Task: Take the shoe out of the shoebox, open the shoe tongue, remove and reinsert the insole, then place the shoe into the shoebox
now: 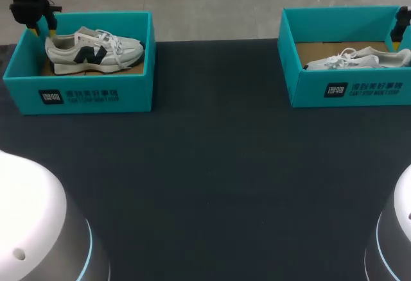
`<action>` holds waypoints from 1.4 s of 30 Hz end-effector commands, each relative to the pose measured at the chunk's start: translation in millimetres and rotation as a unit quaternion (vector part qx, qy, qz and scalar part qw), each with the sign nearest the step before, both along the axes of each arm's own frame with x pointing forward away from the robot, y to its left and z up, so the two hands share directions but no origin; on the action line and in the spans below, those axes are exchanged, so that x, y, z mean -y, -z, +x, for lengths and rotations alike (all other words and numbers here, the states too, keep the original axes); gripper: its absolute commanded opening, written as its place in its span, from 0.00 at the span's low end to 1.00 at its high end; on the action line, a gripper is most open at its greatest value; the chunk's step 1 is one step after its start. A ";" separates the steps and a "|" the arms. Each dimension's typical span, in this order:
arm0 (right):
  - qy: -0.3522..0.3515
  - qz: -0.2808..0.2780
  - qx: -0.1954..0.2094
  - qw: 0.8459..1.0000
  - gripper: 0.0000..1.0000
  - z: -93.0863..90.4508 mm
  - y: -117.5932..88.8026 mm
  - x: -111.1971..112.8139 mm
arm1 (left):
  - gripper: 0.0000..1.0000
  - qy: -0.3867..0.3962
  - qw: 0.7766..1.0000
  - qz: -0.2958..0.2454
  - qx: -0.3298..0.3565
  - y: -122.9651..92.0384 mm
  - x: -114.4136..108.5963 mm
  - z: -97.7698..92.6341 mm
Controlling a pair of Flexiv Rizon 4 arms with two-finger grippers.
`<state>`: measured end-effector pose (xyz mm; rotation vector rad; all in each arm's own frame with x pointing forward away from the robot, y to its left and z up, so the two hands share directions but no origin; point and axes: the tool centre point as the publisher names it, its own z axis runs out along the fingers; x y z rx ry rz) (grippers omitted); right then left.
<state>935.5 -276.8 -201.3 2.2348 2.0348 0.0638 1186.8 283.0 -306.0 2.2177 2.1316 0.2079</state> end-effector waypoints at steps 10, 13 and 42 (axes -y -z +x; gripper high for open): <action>0.000 0.001 0.000 1.000 1.00 0.1 0.2 0.2 | 0.45 -0.005 1.000 -0.005 -0.011 19.3 1.9 10.2; 0.000 0.001 0.000 1.000 1.00 0.1 0.2 0.2 | 0.45 -0.007 1.000 -0.007 -0.014 22.1 -1.0 11.3; 0.000 0.001 0.000 1.000 1.00 0.1 0.2 0.2 | 0.48 -0.013 0.999 -0.018 -0.049 71.2 -10.5 17.5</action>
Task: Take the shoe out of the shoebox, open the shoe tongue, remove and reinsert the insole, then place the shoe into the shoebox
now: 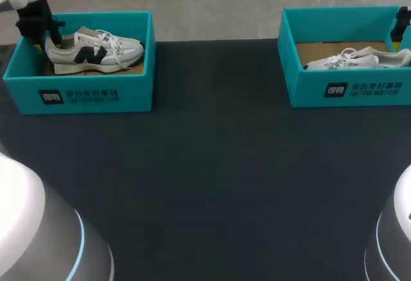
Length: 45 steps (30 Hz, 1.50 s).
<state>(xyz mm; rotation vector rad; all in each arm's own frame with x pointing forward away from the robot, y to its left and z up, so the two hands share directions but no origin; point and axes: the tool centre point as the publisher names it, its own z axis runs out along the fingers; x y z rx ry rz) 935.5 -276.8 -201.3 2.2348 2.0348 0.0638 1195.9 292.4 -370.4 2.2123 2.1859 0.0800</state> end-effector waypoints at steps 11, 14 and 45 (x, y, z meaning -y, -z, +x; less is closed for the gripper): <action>0.000 0.001 0.000 1.000 1.00 0.1 0.2 0.2 | 0.43 0.004 1.000 0.005 -0.029 20.9 -1.7 5.7; 0.000 0.001 0.000 1.000 1.00 0.1 0.2 0.2 | 0.39 0.008 0.999 0.007 -0.035 21.2 -2.3 4.8; 0.000 0.001 0.000 1.000 1.00 0.1 0.2 0.2 | 0.00 0.133 0.991 0.014 0.013 -99.5 -2.0 -15.5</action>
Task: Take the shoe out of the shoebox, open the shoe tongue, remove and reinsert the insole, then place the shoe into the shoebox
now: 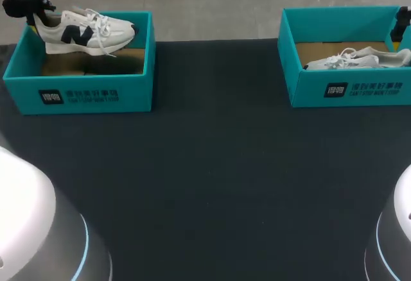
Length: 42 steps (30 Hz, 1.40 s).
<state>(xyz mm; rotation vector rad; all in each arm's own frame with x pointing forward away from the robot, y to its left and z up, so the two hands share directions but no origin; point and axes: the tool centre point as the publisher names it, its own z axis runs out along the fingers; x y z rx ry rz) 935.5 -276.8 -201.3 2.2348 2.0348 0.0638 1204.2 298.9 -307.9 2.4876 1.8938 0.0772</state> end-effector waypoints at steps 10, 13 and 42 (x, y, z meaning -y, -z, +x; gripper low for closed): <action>0.000 0.001 0.000 1.000 1.00 0.1 0.2 0.2 | 0.00 0.006 0.999 0.000 0.047 -83.4 24.9 -44.2; 0.000 0.001 0.000 1.000 1.00 0.1 0.2 0.2 | 0.00 0.004 0.998 0.006 0.058 -91.1 34.0 -52.4; 0.000 0.001 0.000 1.000 1.00 0.1 0.2 0.2 | 0.00 0.017 0.996 0.062 0.056 -145.8 111.6 -166.3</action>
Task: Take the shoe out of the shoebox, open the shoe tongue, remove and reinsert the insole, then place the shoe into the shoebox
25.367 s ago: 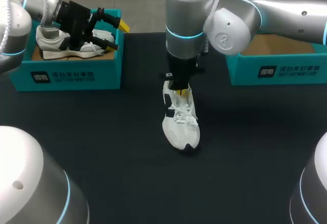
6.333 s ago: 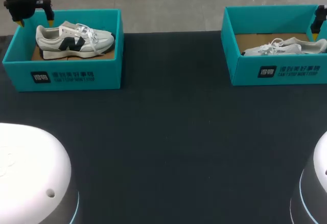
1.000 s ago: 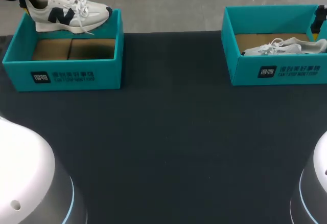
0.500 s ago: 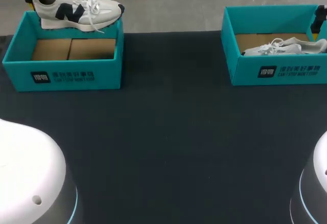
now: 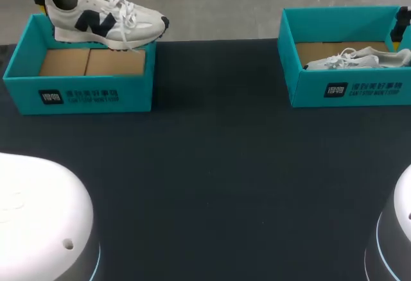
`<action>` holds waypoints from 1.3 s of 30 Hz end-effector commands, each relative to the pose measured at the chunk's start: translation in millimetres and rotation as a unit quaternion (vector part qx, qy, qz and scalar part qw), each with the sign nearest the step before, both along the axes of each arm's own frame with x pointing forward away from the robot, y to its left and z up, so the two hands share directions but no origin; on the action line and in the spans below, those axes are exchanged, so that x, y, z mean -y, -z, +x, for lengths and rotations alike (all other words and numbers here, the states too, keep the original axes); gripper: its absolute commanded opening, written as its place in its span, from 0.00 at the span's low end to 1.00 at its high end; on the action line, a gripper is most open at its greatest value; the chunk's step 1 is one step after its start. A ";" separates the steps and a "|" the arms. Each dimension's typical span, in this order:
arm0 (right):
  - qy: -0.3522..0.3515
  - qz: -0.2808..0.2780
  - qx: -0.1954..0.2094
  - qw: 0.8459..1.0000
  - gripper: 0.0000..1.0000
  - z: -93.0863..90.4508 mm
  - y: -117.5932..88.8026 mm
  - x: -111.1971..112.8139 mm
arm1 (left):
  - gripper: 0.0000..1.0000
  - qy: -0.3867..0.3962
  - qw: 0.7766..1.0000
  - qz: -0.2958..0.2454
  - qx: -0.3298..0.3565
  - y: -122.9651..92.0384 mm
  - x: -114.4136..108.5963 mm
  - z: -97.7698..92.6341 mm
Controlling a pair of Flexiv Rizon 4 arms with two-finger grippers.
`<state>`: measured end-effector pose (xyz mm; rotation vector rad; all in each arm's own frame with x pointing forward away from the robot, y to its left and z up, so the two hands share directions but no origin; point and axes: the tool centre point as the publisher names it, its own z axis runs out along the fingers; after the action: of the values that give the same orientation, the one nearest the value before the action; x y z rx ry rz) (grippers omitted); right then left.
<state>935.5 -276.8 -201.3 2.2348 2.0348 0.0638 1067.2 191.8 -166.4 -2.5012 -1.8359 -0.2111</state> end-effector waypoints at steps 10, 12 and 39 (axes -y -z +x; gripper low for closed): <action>0.000 0.001 0.000 1.000 1.00 0.1 0.2 0.2 | 0.00 -0.019 0.999 0.025 0.018 -2.7 45.0 -75.0; 0.000 0.001 0.000 1.000 1.00 0.1 0.2 0.2 | 0.00 -0.020 0.999 0.021 0.014 -3.6 54.4 -83.7; 0.000 0.001 0.000 1.000 1.00 0.1 0.2 0.2 | 0.00 0.053 0.999 -0.008 -0.007 -1.1 174.2 -190.5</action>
<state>935.5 -276.9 -201.3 2.2348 2.0348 0.0638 885.6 20.6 -166.7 -2.5983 -1.7026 -0.1546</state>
